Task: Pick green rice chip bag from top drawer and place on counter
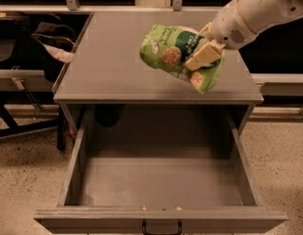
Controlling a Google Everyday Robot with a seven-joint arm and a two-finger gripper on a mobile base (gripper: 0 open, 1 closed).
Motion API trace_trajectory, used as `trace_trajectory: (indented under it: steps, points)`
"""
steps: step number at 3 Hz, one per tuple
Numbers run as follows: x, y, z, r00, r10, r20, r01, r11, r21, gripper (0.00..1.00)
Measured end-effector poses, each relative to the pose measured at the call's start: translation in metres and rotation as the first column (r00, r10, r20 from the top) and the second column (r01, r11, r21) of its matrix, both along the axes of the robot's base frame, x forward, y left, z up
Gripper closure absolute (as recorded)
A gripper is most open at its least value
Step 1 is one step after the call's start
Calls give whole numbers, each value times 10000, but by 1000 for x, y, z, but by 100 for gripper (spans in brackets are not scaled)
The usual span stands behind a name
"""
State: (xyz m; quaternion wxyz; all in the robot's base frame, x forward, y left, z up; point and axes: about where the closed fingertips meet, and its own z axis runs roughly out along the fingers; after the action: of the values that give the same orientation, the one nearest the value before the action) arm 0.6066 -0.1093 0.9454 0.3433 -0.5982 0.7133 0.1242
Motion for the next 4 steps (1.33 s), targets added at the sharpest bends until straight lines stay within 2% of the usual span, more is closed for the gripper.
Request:
trace_trajectory:
  steps: [2,4]
  points:
    - [32,16,8,9989,116,444,-104,9996,-272,100]
    - [53,22,-15,9995,-232,206,246,9969,-752,100]
